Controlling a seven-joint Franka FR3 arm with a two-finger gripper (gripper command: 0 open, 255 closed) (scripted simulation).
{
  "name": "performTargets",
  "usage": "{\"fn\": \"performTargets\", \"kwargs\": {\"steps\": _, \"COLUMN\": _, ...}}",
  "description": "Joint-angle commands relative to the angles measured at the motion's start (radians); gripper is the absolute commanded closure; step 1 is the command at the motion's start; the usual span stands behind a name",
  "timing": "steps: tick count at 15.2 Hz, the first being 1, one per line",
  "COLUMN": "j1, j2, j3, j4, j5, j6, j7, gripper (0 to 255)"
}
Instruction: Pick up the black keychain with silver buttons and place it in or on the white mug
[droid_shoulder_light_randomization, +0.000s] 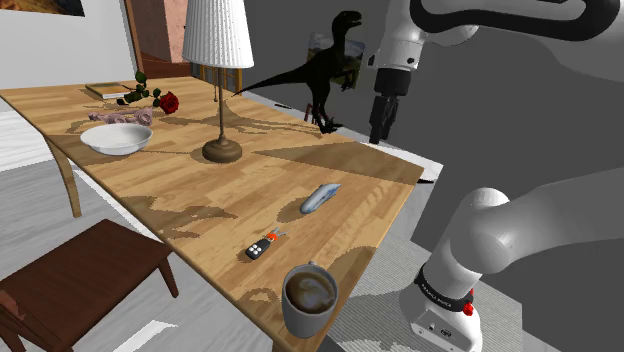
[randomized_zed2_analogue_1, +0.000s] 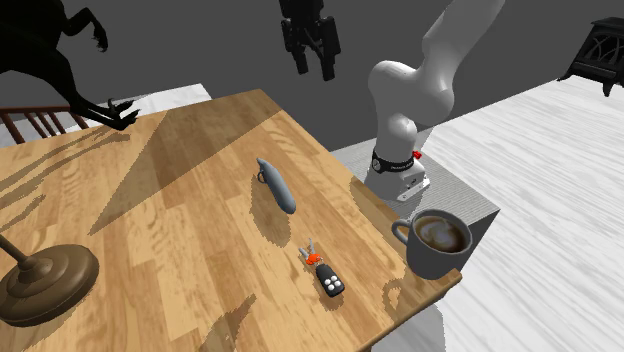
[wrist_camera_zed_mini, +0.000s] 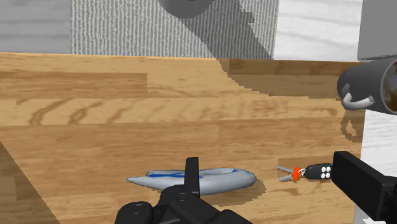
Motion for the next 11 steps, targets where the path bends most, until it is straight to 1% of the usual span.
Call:
{"fn": "performTargets", "kwargs": {"steps": 1, "j1": 0.0, "j2": 0.0, "j3": 0.0, "j4": 0.0, "j5": 0.0, "j6": 0.0, "j7": 0.0, "gripper": 0}}
{"fn": "performTargets", "kwargs": {"steps": 6, "j1": 0.003, "j2": -0.037, "j3": 0.135, "j4": -0.115, "j5": 0.083, "j6": 0.128, "j7": 0.193, "gripper": 0}}
{"fn": "performTargets", "kwargs": {"steps": 11, "j1": 0.011, "j2": -0.017, "j3": 0.279, "j4": -0.185, "j5": 0.163, "j6": 0.271, "j7": 0.382, "gripper": 0}}
